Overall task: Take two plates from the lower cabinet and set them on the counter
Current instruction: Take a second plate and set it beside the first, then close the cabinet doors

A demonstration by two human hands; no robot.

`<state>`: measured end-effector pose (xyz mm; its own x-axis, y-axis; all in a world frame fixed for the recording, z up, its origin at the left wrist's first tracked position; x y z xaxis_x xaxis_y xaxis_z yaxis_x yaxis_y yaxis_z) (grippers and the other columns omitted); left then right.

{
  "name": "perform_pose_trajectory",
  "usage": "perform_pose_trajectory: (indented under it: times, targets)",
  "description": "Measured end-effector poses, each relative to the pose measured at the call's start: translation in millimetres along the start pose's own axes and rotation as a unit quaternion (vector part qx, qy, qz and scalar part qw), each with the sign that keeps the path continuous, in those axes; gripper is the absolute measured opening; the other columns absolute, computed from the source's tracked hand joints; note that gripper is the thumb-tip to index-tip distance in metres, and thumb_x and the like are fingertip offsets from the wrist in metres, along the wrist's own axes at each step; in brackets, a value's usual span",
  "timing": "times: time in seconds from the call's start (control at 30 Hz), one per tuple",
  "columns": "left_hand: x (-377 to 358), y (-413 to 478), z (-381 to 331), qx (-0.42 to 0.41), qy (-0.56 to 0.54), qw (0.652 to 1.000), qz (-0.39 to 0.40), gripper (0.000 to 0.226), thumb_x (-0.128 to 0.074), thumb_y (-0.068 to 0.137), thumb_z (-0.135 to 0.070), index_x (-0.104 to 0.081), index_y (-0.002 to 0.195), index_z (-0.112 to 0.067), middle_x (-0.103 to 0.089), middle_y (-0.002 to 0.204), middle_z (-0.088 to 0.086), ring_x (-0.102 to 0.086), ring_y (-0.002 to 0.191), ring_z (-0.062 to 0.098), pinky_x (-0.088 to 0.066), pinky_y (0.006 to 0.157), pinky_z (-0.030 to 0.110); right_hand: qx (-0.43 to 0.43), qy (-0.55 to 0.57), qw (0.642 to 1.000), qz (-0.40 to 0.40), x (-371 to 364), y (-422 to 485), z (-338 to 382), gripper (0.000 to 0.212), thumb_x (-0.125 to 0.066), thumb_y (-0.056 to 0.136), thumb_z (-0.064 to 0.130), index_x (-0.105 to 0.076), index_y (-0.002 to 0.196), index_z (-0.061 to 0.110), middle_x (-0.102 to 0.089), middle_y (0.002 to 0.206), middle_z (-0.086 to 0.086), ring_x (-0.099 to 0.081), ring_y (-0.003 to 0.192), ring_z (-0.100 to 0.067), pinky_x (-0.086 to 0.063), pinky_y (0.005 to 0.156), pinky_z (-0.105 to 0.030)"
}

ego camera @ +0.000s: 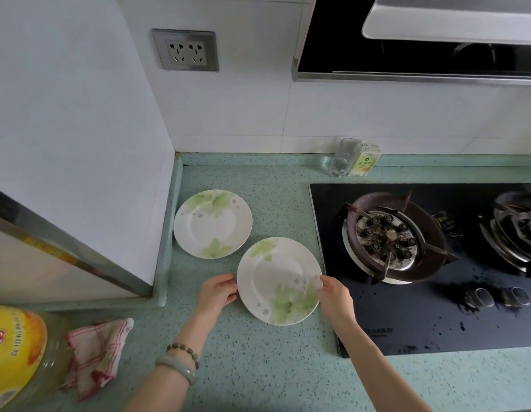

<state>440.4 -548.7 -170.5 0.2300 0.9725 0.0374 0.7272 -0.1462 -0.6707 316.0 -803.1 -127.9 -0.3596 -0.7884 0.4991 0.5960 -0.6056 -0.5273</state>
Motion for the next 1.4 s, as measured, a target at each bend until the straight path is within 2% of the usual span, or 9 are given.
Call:
perform_pose_trajectory:
  times: [0.13, 0.23, 0.37, 0.6, 0.77, 0.9, 1.13, 1.3, 1.4]
  targets:
    - [6.8, -17.2, -21.3, -0.07, 0.071, 0.995, 0.025, 0.044, -0.07, 0.085, -0.008, -0.058, 0.127, -0.008, -0.064, 0.119, 0.01, -0.063, 0.103, 0.016, -0.052, 0.084, 0.026, 0.021, -0.008, 0.999, 0.037, 2.9, -7.6, 15.4, 0.05, -0.055, 0.086, 0.011, -0.05, 0.136, 0.016, -0.056, 0.134, -0.005, -0.053, 0.12, -0.02, -0.043, 0.091, -0.03]
    - [10.7, -44.2, -57.3, -0.14, 0.068, 0.985, 0.07, 0.051, -0.076, 0.075, -0.027, -0.059, 0.124, -0.028, -0.064, 0.122, -0.005, -0.06, 0.112, 0.008, -0.049, 0.094, 0.029, 0.079, 0.025, 0.994, 0.076, 6.4, -24.6, 48.1, 0.054, -0.064, 0.086, 0.018, -0.048, 0.137, 0.019, -0.052, 0.138, -0.003, -0.05, 0.124, -0.017, -0.042, 0.1, -0.035]
    - [14.6, -89.6, -107.6, -0.248, 0.064, 0.96, 0.113, 0.079, -0.079, 0.067, -0.042, -0.041, 0.136, -0.049, -0.054, 0.132, -0.021, -0.054, 0.119, -0.004, -0.043, 0.097, 0.026, 0.187, 0.113, 0.97, 0.106, 17.9, -62.9, 102.7, 0.075, -0.075, 0.081, 0.024, -0.034, 0.144, 0.028, -0.047, 0.137, 0.004, -0.049, 0.123, -0.013, -0.043, 0.097, -0.031]
    - [18.5, -165.7, -157.0, -0.406, 0.035, 0.899, 0.157, 0.113, -0.085, 0.06, -0.031, -0.014, 0.147, -0.049, -0.036, 0.151, -0.011, -0.04, 0.137, 0.008, -0.036, 0.107, 0.033, 0.309, 0.205, 0.922, 0.11, 44.4, -124.5, 152.2, 0.096, -0.08, 0.066, 0.028, -0.022, 0.139, 0.049, -0.043, 0.141, 0.01, -0.049, 0.126, -0.006, -0.046, 0.1, -0.029]
    - [16.4, -189.6, -164.7, -0.452, 0.05, 0.872, 0.18, 0.114, -0.082, 0.061, -0.024, -0.013, 0.147, -0.049, -0.036, 0.151, -0.01, -0.04, 0.138, 0.011, -0.036, 0.107, 0.035, 0.322, 0.201, 0.92, 0.101, 58.4, -145.8, 145.8, 0.1, -0.082, 0.065, 0.029, -0.021, 0.14, 0.053, -0.043, 0.14, 0.019, -0.049, 0.126, 0.0, -0.047, 0.099, -0.025]
    - [-7.7, -195.6, -164.7, -0.455, 0.08, 0.857, 0.23, 0.113, -0.082, 0.06, -0.025, -0.014, 0.147, -0.05, -0.036, 0.15, -0.011, -0.041, 0.136, 0.01, -0.036, 0.106, 0.036, 0.302, 0.203, 0.93, 0.05, 79.7, -158.4, 123.7, 0.102, -0.082, 0.066, 0.026, -0.019, 0.143, 0.048, -0.039, 0.147, 0.011, -0.047, 0.128, -0.003, -0.045, 0.1, -0.025]
    - [-103.2, -219.0, -145.8, -0.443, 0.126, 0.807, 0.37, 0.108, -0.08, 0.06, -0.028, -0.018, 0.145, -0.05, -0.038, 0.149, -0.012, -0.044, 0.134, 0.008, -0.037, 0.106, 0.036, 0.239, 0.249, 0.934, -0.095, 144.3, -201.7, 38.3, 0.096, -0.079, 0.075, 0.011, -0.022, 0.142, 0.048, -0.041, 0.145, 0.013, -0.049, 0.126, -0.002, -0.046, 0.101, -0.028]
    - [-182.3, -263.2, -111.8, -0.428, 0.164, 0.754, 0.471, 0.108, -0.08, 0.064, -0.026, -0.016, 0.147, -0.048, -0.038, 0.15, -0.013, -0.042, 0.136, 0.009, -0.037, 0.108, 0.038, 0.197, 0.292, 0.914, -0.201, 196.5, -252.6, -38.9, 0.092, -0.079, 0.075, 0.01, -0.028, 0.143, 0.045, -0.044, 0.144, 0.012, -0.052, 0.124, -0.004, -0.048, 0.099, -0.029]
    - [-231.9, -302.8, -79.7, -0.422, 0.195, 0.713, 0.526, 0.107, -0.081, 0.065, -0.027, -0.016, 0.147, -0.048, -0.038, 0.15, -0.013, -0.042, 0.136, 0.01, -0.037, 0.107, 0.038, 0.177, 0.325, 0.888, -0.273, 228.9, -295.5, -91.7, 0.09, -0.08, 0.067, 0.019, -0.032, 0.138, 0.046, -0.047, 0.141, 0.01, -0.054, 0.123, -0.008, -0.048, 0.098, -0.03]
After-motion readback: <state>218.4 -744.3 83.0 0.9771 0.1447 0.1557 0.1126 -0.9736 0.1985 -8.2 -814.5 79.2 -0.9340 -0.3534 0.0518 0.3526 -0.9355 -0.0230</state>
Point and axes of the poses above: each hand's wrist, its own y-axis towards the middle knuckle, its own x-axis out of the back of the hand, z = x × y, the point moved 6 cm from there along y, towards the middle knuckle
